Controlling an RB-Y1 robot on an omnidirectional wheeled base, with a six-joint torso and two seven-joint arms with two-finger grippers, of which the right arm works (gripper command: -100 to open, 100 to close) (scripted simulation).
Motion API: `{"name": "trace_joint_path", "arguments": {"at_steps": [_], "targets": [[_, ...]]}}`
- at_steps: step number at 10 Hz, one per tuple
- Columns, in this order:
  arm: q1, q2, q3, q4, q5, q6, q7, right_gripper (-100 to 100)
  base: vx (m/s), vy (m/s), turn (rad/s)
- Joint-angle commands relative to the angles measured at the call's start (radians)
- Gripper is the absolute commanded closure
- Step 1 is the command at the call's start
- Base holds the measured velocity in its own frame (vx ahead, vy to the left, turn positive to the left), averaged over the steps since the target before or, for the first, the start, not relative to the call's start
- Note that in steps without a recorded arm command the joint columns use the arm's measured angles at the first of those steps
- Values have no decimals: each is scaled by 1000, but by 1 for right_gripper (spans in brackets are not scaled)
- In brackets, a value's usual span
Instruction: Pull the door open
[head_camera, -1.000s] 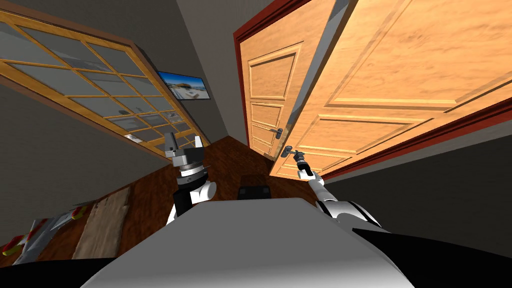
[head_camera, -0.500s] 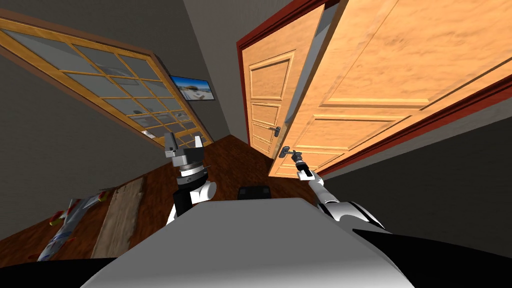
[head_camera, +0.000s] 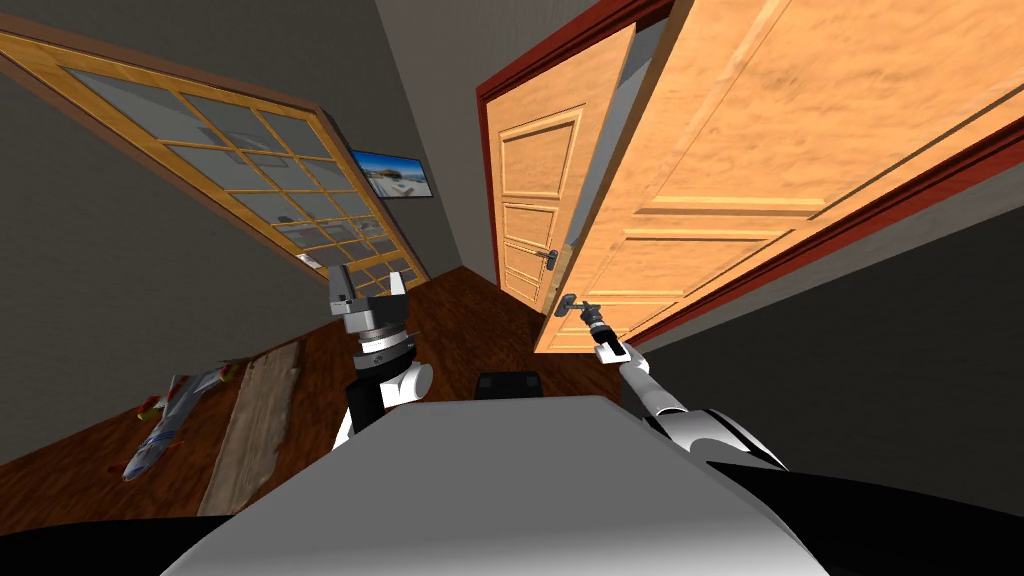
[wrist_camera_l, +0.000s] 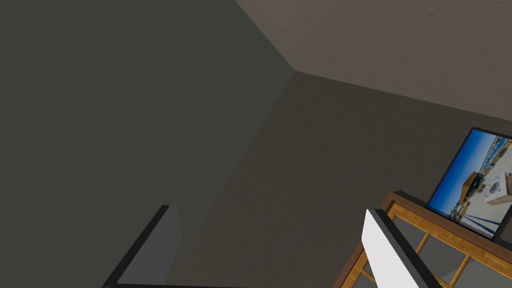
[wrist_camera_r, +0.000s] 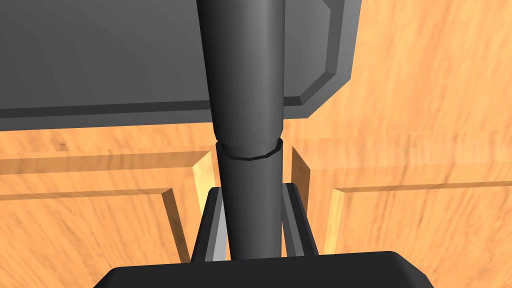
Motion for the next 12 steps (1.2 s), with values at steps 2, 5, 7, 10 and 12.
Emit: {"name": "trace_joint_path", "arguments": {"at_steps": [2,5,7,10,12], "targets": [[30,-30,55,-32,11,-46,-38,100,-82,-52,17],[30,-30,55,-32,11,-46,-38,100,1,-4,-12],[30,-30,55,-32,11,-46,-38,100,0,2,6],[30,-30,55,-32,11,-46,-38,100,0,0,0],[59,-60,80,-50,14,-80,-62,100,2,-13,-37]]}}
